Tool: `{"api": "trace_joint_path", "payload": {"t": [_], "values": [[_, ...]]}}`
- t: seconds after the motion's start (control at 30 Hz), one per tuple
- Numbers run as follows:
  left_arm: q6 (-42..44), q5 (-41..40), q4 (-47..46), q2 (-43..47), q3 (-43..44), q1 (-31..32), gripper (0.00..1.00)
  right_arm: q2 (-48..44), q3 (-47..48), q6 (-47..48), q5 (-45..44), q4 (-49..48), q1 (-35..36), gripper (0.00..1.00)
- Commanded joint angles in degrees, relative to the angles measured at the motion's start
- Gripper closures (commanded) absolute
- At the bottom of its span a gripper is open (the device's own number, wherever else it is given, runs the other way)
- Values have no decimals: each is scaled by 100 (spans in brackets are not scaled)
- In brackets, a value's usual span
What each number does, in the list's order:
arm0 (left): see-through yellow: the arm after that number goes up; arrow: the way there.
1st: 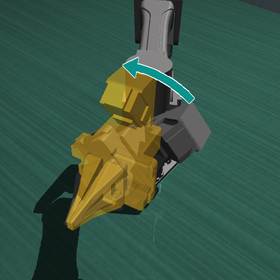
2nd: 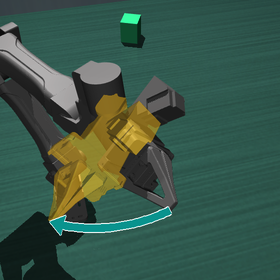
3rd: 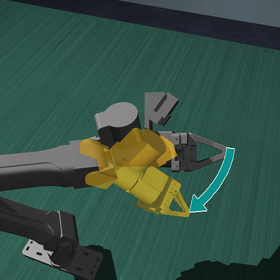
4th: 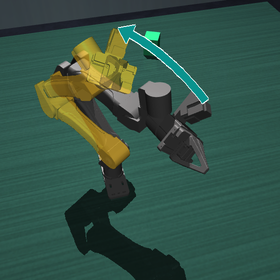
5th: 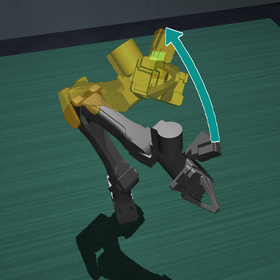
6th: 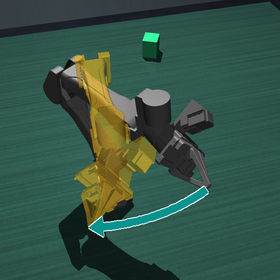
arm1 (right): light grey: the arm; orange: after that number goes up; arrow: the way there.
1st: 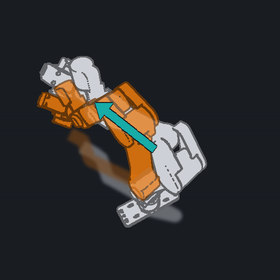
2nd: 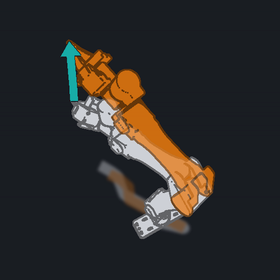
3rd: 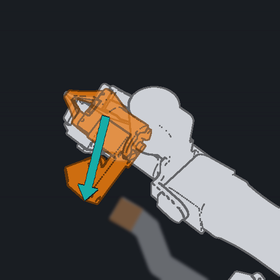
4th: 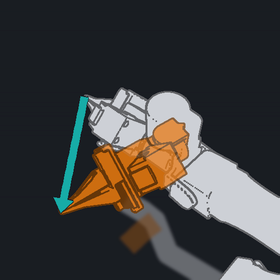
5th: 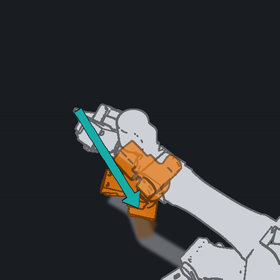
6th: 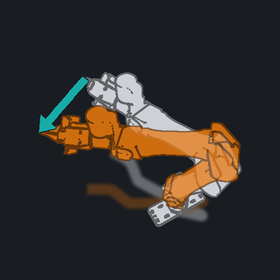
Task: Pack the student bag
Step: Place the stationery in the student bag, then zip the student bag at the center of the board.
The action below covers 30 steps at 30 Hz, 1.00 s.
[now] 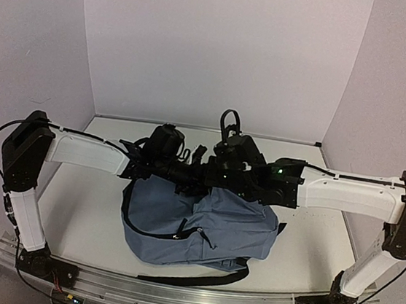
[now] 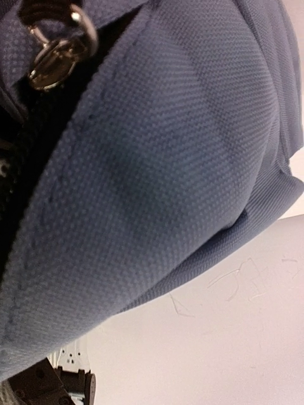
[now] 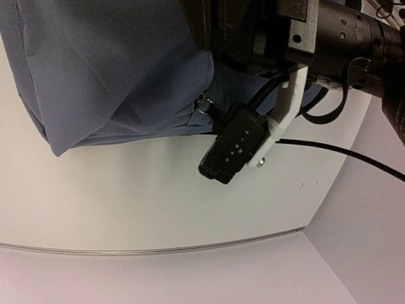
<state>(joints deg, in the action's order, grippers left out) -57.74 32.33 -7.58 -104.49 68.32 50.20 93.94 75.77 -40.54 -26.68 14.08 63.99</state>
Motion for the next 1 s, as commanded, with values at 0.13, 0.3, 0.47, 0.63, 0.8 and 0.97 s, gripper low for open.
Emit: {"api": "trace_joint_path", "payload": {"t": [0.13,0.3,0.47,0.63,0.8,0.97], "values": [[878,-1191,1428,1669,-377,26,34,-619,-179,-75,-111,-766,79,100],[898,-1299,2113,2686,-953,21,16,-703,-435,-32,70,-766,83,100],[1040,-2196,3686,3125,-845,-141,8,-805,-683,192,444,-747,110,100],[902,-3105,5107,3425,-806,-575,4,-883,-885,385,936,-618,142,100],[755,-3403,5537,3505,-1109,-778,2,-652,-934,466,1404,-517,253,100],[652,-3152,4977,3492,-1594,-846,10,-269,-813,426,1576,-218,354,100]]}}
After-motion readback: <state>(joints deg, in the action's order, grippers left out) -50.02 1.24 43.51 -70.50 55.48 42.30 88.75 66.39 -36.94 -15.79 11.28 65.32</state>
